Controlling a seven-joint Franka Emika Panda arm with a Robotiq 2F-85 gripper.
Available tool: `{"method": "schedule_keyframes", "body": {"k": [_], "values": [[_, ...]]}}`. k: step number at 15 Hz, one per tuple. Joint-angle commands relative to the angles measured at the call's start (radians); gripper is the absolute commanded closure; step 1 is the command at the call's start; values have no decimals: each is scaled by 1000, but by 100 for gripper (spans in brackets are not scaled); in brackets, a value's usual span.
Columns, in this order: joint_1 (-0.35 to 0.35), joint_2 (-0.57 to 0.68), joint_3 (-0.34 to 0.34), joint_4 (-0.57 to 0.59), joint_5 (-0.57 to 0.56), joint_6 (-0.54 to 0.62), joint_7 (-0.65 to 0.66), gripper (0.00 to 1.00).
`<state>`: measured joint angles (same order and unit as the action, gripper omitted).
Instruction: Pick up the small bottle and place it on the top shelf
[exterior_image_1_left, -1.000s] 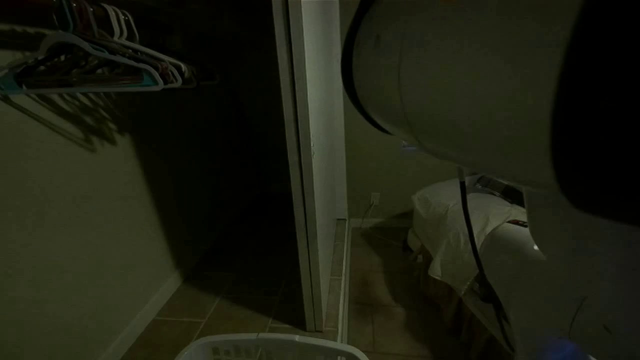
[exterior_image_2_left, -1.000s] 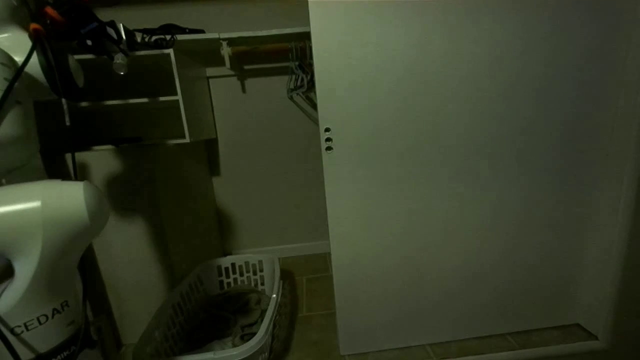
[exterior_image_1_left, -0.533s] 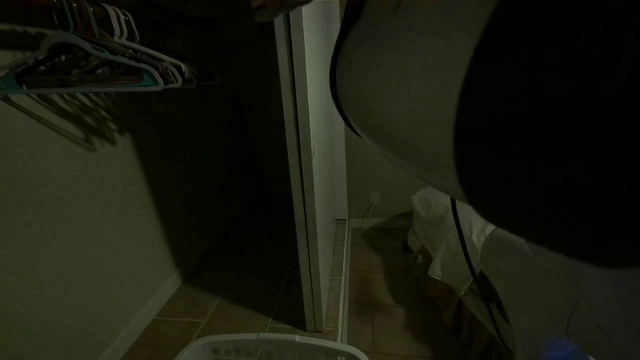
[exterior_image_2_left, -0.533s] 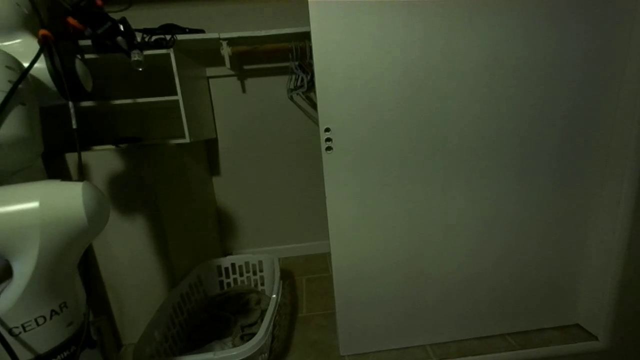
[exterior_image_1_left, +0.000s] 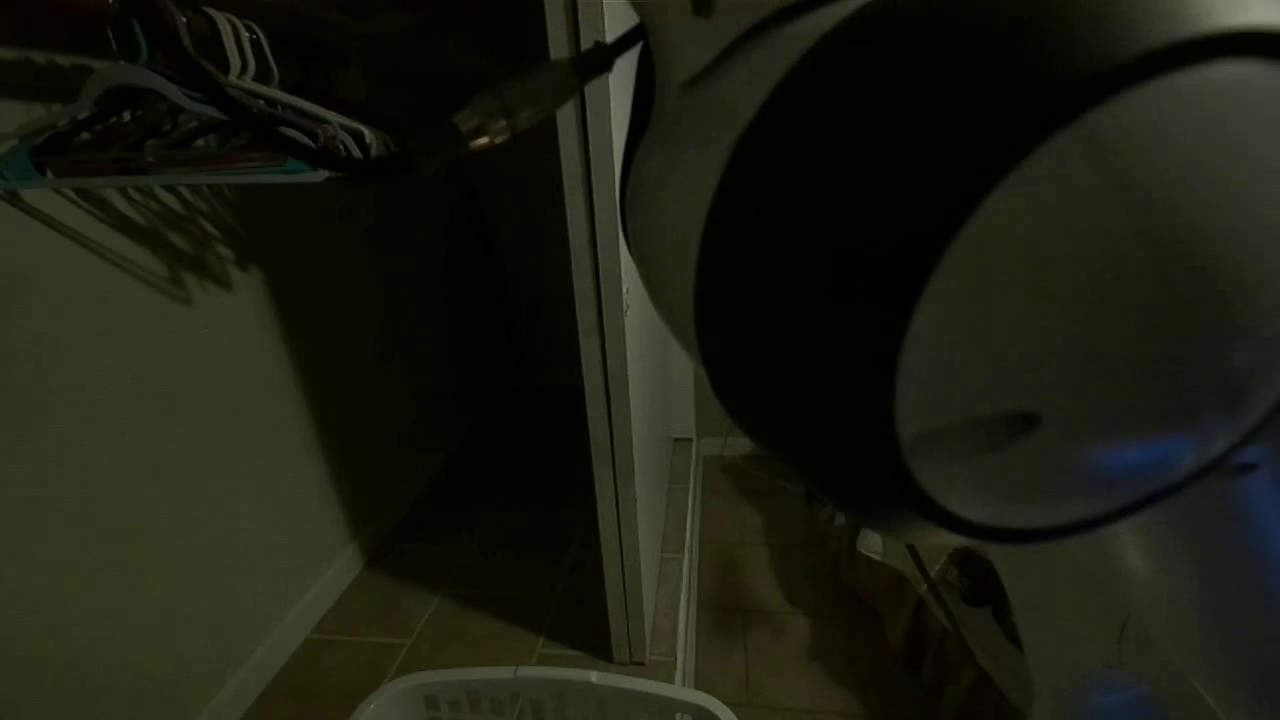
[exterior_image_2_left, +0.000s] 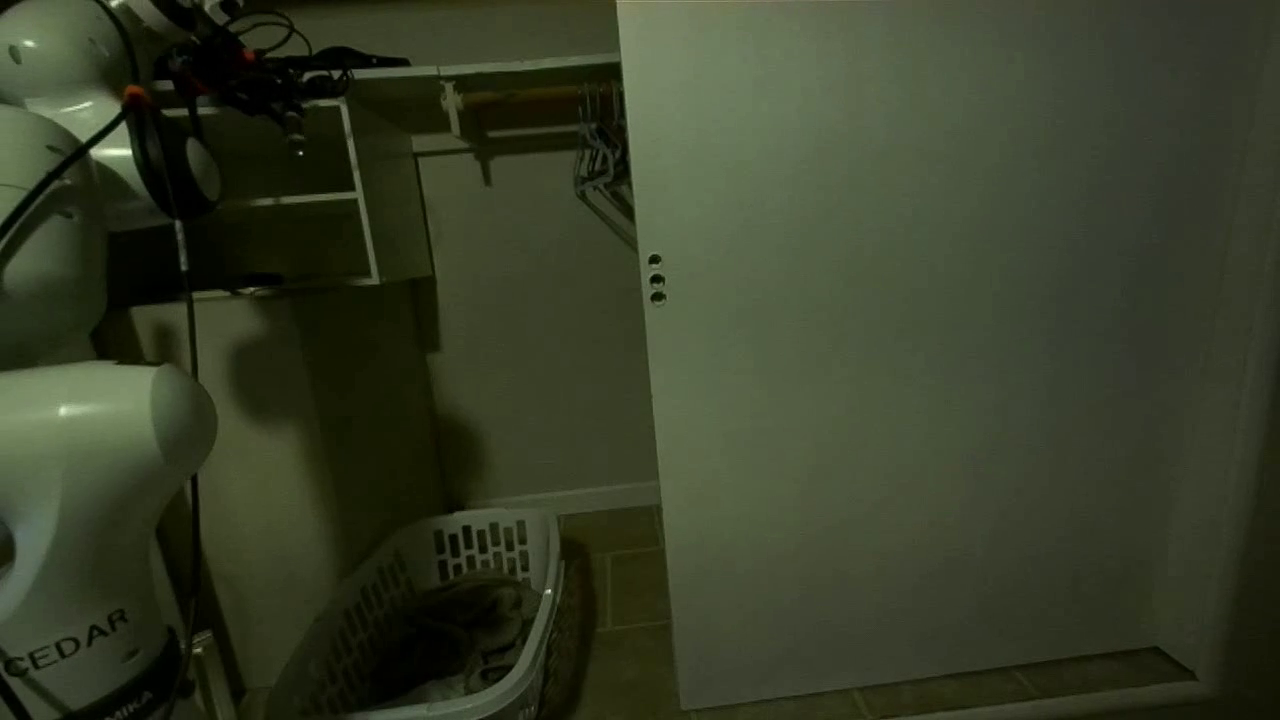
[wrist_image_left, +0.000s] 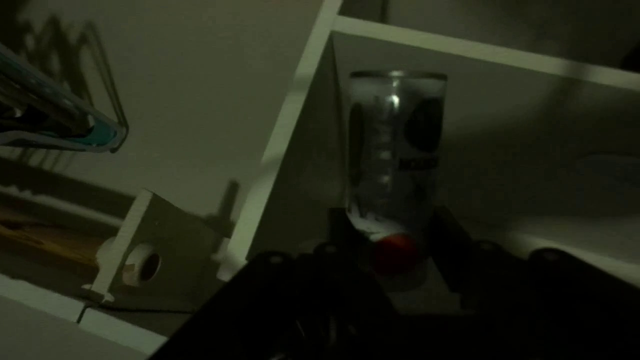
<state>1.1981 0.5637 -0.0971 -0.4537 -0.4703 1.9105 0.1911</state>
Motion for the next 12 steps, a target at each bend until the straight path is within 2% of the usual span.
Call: {"method": "schedule_keyframes", "body": {"k": [1,5,12], "values": [[-56,31,46,28,110,124,18,81],[-102,53,86,26,206,199,11,81],[-154,78,114,14,278,187,16,81]]}}
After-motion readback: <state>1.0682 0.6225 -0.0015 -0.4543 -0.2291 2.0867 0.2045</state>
